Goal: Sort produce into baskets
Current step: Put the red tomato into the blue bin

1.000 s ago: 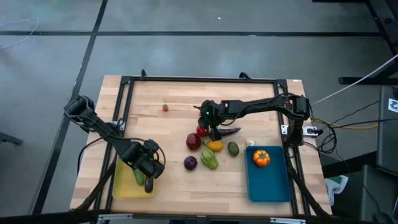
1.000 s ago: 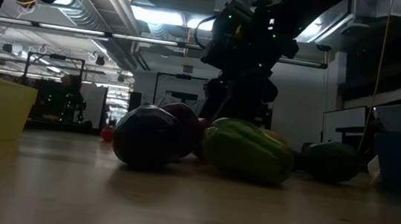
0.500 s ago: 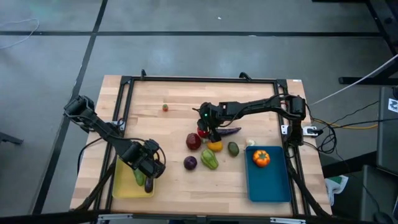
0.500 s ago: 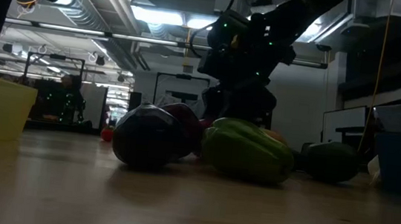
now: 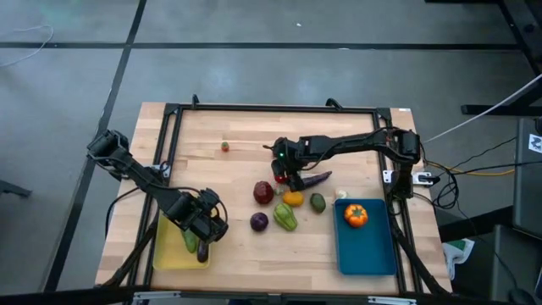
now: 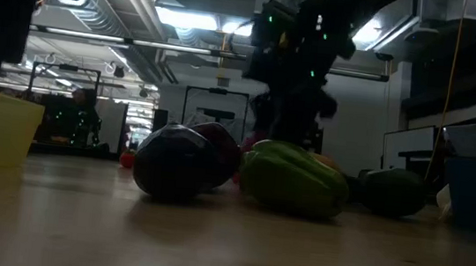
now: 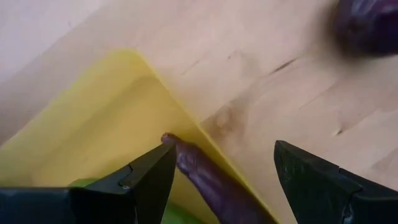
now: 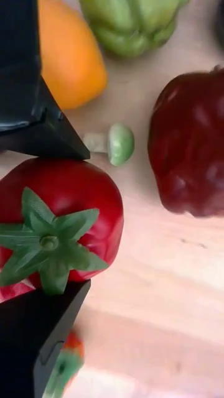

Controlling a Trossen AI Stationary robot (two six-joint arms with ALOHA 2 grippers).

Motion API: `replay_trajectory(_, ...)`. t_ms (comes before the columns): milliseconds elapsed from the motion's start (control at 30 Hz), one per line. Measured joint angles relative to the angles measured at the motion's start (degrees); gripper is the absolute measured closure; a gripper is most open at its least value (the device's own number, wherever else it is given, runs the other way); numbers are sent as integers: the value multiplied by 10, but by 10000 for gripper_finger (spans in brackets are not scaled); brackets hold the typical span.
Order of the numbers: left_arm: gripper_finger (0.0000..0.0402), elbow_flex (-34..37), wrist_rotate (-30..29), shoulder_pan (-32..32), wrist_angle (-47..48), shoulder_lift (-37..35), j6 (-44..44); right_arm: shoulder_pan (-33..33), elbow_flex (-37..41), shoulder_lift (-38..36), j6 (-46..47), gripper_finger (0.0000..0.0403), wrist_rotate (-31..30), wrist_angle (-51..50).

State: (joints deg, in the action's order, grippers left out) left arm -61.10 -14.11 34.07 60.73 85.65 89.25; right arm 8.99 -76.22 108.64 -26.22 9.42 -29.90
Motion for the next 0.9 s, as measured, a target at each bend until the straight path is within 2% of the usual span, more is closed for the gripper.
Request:
replay_trajectory(167,137,0,-28,-22,-8,0,-35,-3,-68,-5,19,121,-2,-119)
replay_trajectory(333,137,0,-46,-63,-40,0,-116,-23,-143,-6,41,118,4,-239)
replay_trajectory(500,137,0,-47,-124,-85,0,-254,-61,-200,-6,63,119,14,-343)
replay_trajectory(600,137,0,-48,-163,-117,0,-347,-80,-222,-7,92,119,61,-392)
replay_trajectory(700,137,0,-48,-198,-152,0,-436,-98,-226,-13,130,120,90,-425)
replay_trajectory(900,137,-1,-47,-258,-210,0,-581,-144,-226,-37,219,121,92,-465)
